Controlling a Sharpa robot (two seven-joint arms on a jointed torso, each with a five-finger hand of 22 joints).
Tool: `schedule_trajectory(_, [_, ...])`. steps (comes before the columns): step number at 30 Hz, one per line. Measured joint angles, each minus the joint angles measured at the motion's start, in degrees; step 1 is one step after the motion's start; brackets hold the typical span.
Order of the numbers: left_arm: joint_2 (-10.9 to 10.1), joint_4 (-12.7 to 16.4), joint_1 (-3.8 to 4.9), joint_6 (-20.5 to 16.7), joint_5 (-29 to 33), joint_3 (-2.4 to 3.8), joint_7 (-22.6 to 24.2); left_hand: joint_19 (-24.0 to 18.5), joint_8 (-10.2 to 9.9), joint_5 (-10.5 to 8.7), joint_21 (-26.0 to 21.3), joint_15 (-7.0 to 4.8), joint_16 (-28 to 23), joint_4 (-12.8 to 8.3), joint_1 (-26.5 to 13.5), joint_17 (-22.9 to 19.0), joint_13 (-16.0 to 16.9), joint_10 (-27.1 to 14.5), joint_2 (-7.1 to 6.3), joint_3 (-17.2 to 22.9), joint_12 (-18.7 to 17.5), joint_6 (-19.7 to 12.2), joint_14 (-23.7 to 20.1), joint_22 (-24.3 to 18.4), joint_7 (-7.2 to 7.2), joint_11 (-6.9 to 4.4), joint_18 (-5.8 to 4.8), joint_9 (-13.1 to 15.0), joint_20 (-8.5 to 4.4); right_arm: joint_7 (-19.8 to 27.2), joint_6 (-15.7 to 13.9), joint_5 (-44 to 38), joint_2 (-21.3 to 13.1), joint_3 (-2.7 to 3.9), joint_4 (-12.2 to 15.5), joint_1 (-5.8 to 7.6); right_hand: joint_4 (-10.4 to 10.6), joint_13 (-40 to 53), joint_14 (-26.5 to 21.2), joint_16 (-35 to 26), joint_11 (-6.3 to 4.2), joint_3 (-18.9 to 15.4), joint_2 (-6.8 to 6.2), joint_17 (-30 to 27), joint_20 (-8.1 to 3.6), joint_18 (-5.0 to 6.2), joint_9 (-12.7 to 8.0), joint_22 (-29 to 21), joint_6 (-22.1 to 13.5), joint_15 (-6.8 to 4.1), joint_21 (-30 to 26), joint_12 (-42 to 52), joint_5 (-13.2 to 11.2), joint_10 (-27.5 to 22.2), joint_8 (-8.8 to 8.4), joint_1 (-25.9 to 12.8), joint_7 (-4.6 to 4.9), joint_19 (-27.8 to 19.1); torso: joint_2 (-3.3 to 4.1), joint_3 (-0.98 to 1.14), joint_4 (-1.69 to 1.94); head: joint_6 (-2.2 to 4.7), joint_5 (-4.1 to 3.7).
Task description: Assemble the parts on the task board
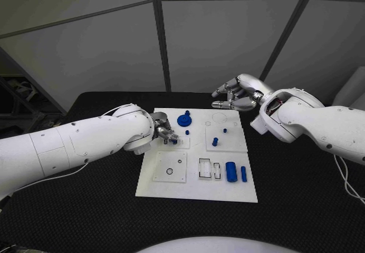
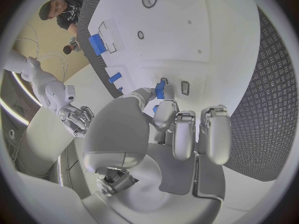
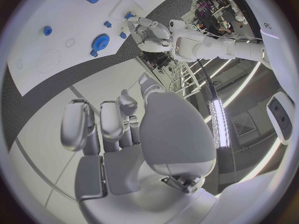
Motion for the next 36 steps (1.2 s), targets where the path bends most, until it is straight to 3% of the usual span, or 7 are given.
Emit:
schedule_trajectory(18, [0.2, -0.4, -0.18, 0.3, -0.6, 0.13, 0.2, 0.0, -0.2, -0.87, 0.0, 0.09, 0.0, -0.3, -0.1, 0.0, 0.0, 0.0, 0.1, 0.3, -0.3, 0.0, 0.1, 0.0, 0.01, -0.03, 0.0, 0.0, 0.0, 0.0, 0.2, 0.0, 0.0, 0.0, 0.0, 0.0, 0.0, 0.0, 0.0, 0.0, 0.0, 0.0, 0.0, 0.0, 0.0, 0.0, 0.0, 0.0, 0.0, 0.0, 0.0, 0.0, 0.0, 0.0, 0.0, 0.0, 0.0, 0.0, -0.04, 0.02, 0.01, -0.15, -0.15])
schedule_trajectory(23, [0.3, -0.4, -0.15, 0.6, -0.7, 0.17, 0.2, 0.0, -0.2, -5.23, 0.0, 0.1, 0.0, -1.9, -0.3, 0.0, 0.0, -0.1, 0.32, 1.1, -0.5, 0.0, 0.1, 0.0, 0.02, -0.12, 0.0, 0.0, 0.0, 0.0, 0.2, 0.0, 0.0, 0.0, 0.0, 0.0, 0.0, 0.0, 0.0, 0.0, 0.0, 0.0, 0.0, 0.0, 0.0, 0.0, 0.0, 0.0, 0.0, 0.0, 0.0, 0.0, 0.0, 0.0, 0.0, 0.0, 0.0, 0.0, -0.05, 0.02, 0.01, -0.14, -0.15])
schedule_trajectory(31, [0.3, -0.5, -0.08, 1.7, -0.7, 0.22, 0.1, 0.0, -0.4, -7.55, 0.0, 0.11, 0.0, -2.3, -0.3, 0.0, 0.0, -0.1, 0.32, 1.0, -0.6, 0.2, 0.1, 0.0, -0.22, -0.12, 0.0, 0.0, 0.0, 0.0, 0.3, 0.0, -0.1, 0.0, 0.0, 0.0, 0.0, 0.0, 0.0, 0.0, 0.0, 0.0, 0.0, 0.0, 0.0, 0.0, 0.0, 0.0, 0.0, 0.0, 0.0, 0.0, 0.0, 0.0, 0.0, 0.0, 0.0, 0.0, -0.04, 0.02, 0.02, -0.34, -0.22])
schedule_trajectory(36, [0.3, -0.6, -0.07, 2.5, -0.8, 0.21, 0.0, 0.0, -0.5, -7.72, 0.0, 0.13, 0.0, -2.3, -0.3, 0.0, 0.0, -0.1, 0.32, 1.0, -0.6, 0.2, 0.1, 0.0, -0.22, -0.11, 0.0, -0.1, 0.0, 0.0, 0.3, 0.0, -0.1, -0.01, 0.0, 0.0, 0.0, 0.0, 0.0, 0.0, 0.0, 0.0, 0.0, 0.0, 0.0, 0.01, 0.0, 0.0, 0.0, 0.0, 0.0, 0.0, 0.0, 0.0, 0.0, 0.0, 0.0, 0.0, -0.05, 0.03, 0.04, -0.34, -0.23])
